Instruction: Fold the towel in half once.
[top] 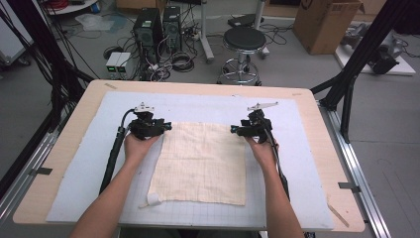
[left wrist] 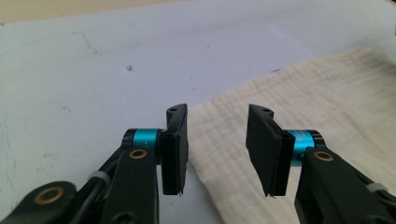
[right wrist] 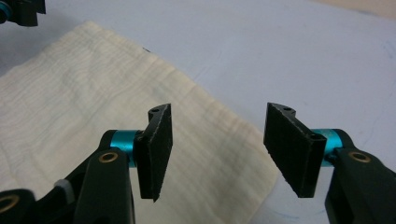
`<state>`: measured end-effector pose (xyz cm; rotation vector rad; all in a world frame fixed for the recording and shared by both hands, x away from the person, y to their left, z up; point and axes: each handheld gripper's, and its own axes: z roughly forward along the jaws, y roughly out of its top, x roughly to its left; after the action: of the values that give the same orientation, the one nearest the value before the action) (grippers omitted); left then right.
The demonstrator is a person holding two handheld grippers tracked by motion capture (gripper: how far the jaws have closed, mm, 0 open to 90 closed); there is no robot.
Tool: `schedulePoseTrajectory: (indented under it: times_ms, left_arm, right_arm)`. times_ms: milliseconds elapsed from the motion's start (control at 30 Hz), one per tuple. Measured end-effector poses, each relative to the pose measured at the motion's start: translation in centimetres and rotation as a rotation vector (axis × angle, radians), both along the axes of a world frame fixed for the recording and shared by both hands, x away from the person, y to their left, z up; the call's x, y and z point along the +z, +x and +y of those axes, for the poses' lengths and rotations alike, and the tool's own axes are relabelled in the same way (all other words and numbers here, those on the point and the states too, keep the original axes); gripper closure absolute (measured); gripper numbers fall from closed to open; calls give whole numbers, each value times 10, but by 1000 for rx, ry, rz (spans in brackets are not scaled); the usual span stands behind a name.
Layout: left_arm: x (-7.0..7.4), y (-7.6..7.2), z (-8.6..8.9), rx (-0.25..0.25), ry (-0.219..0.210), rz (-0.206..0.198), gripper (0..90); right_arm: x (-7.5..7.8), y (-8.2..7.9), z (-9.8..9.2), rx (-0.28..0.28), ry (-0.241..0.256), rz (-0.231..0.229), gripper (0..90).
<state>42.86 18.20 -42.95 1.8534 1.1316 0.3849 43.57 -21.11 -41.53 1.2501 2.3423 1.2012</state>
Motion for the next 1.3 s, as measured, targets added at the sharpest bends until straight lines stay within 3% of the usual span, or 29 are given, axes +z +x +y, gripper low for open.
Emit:
schedulePoseTrajectory:
  times_ms: [100,333,633,733,800,967,1000,1100,1300]
  left_arm:
    - [-4,3,-1,26,-17,11,598]
    - [-15,7,-5,47,-3,57,641]
    - [-19,10,-7,79,-8,64,678]
    - [-19,10,-7,100,-21,80,699]
    - [-19,11,-8,108,-8,78,726]
    - [-19,11,-8,117,5,77,825]
    - [-19,11,-8,116,2,78,844]
    - [-17,10,-7,102,14,75,867]
    - [-12,8,-2,81,20,60,874]
  right_arm:
    - [-5,3,-1,-10,0,14,447]
    - [-12,7,0,-52,-39,27,506]
    - [-23,12,-8,-120,-57,73,560]
    - [-23,12,-7,-135,-68,69,601]
    - [-23,12,-8,-145,-66,72,651]
    - [-23,11,-3,-128,-92,65,805]
    - [-23,11,-3,-118,-77,75,830]
    - [-23,11,-7,-108,-34,94,850]
    - [-18,9,-9,-81,-13,95,857]
